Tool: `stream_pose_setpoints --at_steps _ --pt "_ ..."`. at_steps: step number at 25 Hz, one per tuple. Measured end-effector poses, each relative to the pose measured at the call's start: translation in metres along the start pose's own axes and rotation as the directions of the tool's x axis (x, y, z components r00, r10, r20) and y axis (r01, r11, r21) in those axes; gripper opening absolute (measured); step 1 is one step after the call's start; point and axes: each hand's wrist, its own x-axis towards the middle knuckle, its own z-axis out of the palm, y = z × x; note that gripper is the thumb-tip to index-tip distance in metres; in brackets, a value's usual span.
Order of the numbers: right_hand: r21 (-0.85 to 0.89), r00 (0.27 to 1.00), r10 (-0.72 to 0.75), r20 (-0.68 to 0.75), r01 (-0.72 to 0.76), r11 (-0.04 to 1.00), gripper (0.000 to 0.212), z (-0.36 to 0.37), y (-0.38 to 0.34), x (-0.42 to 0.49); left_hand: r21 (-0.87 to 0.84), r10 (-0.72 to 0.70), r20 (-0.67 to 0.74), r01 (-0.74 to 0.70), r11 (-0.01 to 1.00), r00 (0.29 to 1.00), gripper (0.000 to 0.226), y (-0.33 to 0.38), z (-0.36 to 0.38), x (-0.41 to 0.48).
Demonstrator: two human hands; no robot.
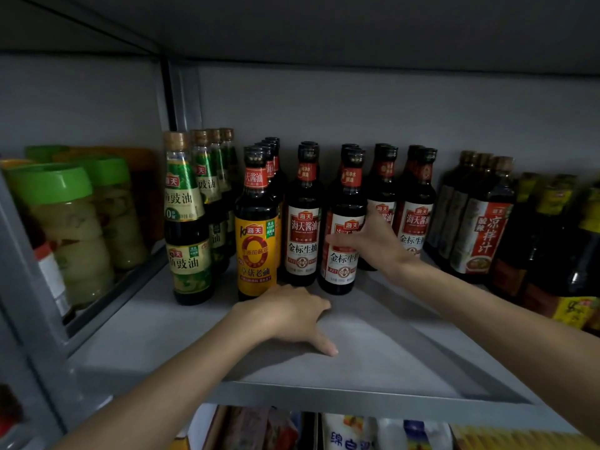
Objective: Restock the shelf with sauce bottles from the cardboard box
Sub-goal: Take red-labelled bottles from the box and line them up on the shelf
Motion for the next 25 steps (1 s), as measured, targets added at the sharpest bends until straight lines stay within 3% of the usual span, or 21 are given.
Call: stream_pose_setpoints --at_steps 9,25 --pt "-0.165 0.996 0.025 -0.090 -0.040 0.986 0.074 0.015 0.024 -0.011 0.006 -0.005 -0.011 0.005 1.000 1.000 0.085 0.002 -0.003 0.000" --pt "-0.135 0.989 0.059 -0.137 -0.078 0.988 0.067 0.020 0.029 0.003 -0.003 0.004 -0.040 -0.004 1.000 0.999 0.087 0.000 -0.002 0.001"
